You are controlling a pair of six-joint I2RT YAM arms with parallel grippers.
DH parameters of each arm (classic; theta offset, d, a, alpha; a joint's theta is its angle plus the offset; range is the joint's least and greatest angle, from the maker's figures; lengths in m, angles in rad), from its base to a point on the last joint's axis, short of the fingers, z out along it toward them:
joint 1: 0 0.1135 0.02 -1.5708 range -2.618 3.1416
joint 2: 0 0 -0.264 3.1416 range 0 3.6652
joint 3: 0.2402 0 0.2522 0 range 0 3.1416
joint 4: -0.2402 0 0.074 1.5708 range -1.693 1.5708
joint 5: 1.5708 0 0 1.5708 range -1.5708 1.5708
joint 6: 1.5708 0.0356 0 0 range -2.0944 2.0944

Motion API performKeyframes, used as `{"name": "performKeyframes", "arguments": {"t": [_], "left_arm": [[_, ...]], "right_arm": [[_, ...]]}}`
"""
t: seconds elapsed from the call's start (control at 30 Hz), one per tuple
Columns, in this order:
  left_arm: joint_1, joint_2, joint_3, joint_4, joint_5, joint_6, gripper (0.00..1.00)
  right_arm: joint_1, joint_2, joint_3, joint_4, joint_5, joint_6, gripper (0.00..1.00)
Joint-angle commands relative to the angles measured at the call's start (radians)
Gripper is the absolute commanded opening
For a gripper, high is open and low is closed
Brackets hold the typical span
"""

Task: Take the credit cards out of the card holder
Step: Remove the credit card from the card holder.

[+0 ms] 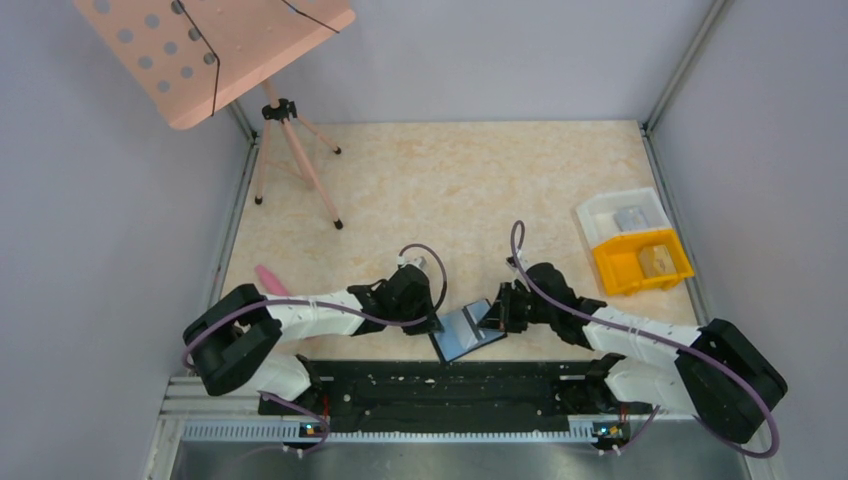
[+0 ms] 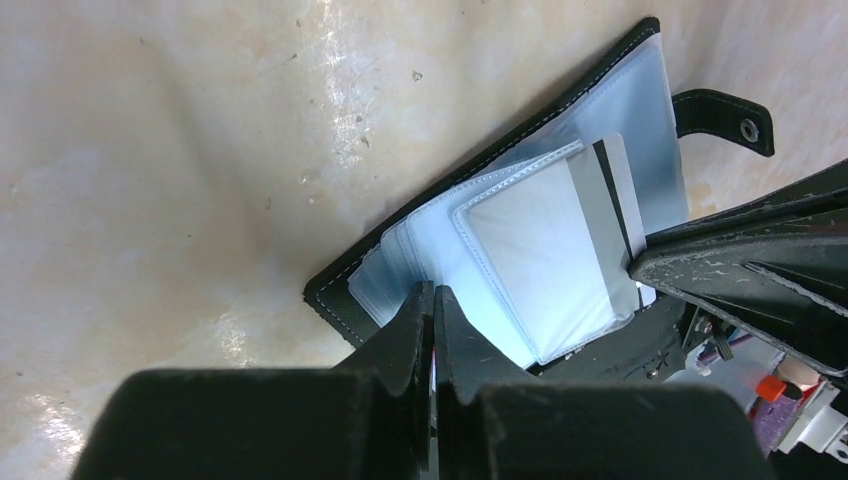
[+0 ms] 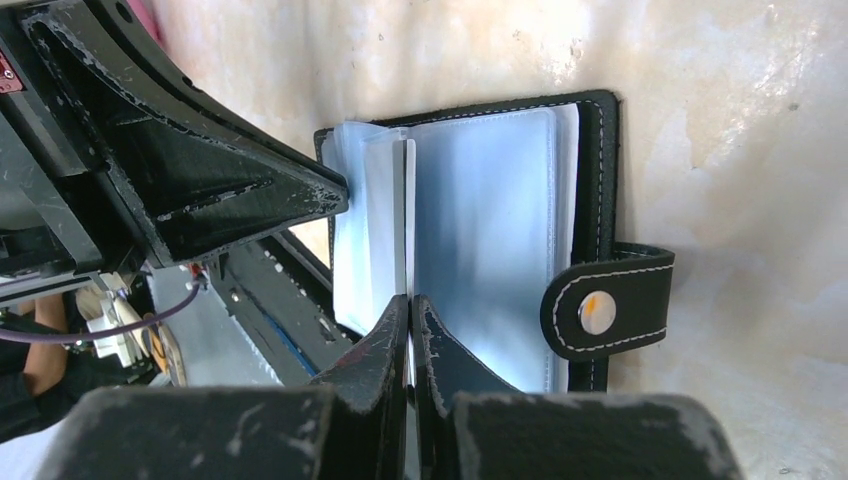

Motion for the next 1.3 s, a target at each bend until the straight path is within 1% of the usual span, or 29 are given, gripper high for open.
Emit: {"name": "performKeyframes", "arguments": {"t": [0.0,0.07,0.13,0.17,0.37,0.4,0.47,0.5,0.57,0.67,0.73,0.83,1.0,1.1,1.13,1.17,1.23,1.27], "left_arm": [[0.002,0.033,0.017,-0.096,-0.079,0.061,0.04],[0.002,0.035,0.021,-0.097,-0.079,0.064,0.04],[0.002,0.04,0.019,-0.093,-0.08,0.064,0.04],[0.002,0.043,0.017,-0.088,-0.08,0.065,0.04],[0.002,0.043,0.011,-0.076,-0.079,0.065,0.04],[0.002,0.041,0.009,-0.074,-0.079,0.065,0.04],[0.002,0.038,0.009,-0.074,-0.078,0.067,0.04],[0.002,0.039,0.009,-0.074,-0.078,0.067,0.04],[0.002,0.039,0.007,-0.071,-0.08,0.066,0.04],[0.002,0.039,0.003,-0.063,-0.076,0.064,0.04],[0.002,0.038,0.002,-0.063,-0.075,0.064,0.04],[0.002,0.034,-0.001,-0.059,-0.073,0.061,0.05],[0.002,0.027,-0.009,-0.054,-0.071,0.054,0.05],[0.002,0.026,-0.019,-0.032,-0.064,0.045,0.05],[0.002,0.028,-0.02,-0.03,-0.062,0.045,0.05],[0.002,0.033,-0.021,-0.028,-0.061,0.045,0.05],[0.002,0.048,-0.02,-0.037,-0.066,0.047,0.05],[0.002,0.059,-0.016,-0.053,-0.075,0.046,0.05]], "right_arm": [[-0.026,-0.03,0.03,-0.036,0.008,-0.029,0.0],[-0.027,-0.026,0.026,-0.017,0.001,-0.017,0.0],[-0.027,-0.018,0.021,0.008,-0.01,-0.01,0.07],[-0.027,-0.012,0.021,0.022,-0.017,-0.009,0.08],[-0.026,0.043,0.029,0.086,-0.056,-0.008,0.09],[-0.027,0.056,0.029,0.094,-0.06,-0.007,0.1],[-0.027,0.079,0.039,0.107,-0.08,-0.017,0.19],[-0.026,0.088,0.045,0.112,-0.087,-0.023,0.22],[-0.028,0.108,0.059,0.113,-0.086,-0.037,0.26],[-0.027,0.15,0.089,0.095,-0.075,-0.063,0.27],[-0.027,0.178,0.103,0.099,-0.081,-0.074,0.27],[-0.027,0.214,0.107,0.135,-0.1,-0.072,0.21],[-0.027,0.249,0.111,0.162,-0.122,-0.071,0.19],[-0.028,0.264,0.11,0.189,-0.152,-0.064,0.11],[-0.027,0.264,0.11,0.196,-0.161,-0.064,0.04],[-0.027,0.259,0.109,0.2,-0.163,-0.061,0.0],[-0.028,0.234,0.109,0.186,-0.151,-0.065,0.0],[-0.033,0.219,0.116,0.151,-0.138,-0.079,0.0]]}}
